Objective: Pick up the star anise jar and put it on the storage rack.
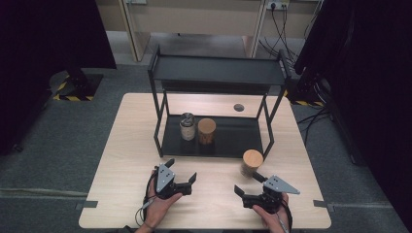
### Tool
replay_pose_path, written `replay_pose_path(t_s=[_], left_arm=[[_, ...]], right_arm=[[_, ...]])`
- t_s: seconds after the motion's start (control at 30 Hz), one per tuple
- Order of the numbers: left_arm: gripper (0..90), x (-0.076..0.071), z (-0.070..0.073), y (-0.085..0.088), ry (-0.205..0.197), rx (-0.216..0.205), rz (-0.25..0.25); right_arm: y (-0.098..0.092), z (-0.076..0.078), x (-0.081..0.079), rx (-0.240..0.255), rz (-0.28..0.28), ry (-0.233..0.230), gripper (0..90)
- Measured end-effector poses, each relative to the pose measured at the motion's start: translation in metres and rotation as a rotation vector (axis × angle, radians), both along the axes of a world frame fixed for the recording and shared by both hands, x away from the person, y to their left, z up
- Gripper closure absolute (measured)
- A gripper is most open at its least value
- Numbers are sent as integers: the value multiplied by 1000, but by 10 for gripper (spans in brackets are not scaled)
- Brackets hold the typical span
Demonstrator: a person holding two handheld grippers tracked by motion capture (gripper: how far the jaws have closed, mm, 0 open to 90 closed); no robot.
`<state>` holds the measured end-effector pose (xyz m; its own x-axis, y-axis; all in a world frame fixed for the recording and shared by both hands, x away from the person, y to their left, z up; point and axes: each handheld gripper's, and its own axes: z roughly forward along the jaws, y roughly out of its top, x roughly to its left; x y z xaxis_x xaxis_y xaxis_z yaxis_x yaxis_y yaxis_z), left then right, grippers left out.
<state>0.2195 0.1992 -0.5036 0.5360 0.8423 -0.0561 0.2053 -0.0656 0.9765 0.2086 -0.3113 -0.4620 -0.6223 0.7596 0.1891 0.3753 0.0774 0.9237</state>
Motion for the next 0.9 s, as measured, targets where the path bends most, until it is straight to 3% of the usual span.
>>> replay_pose_path(t_s=[0.9], left_arm=[[21,0,0,0,4,-1,1]], right_arm=[[-5,0,0,-49,-115,-18,65]])
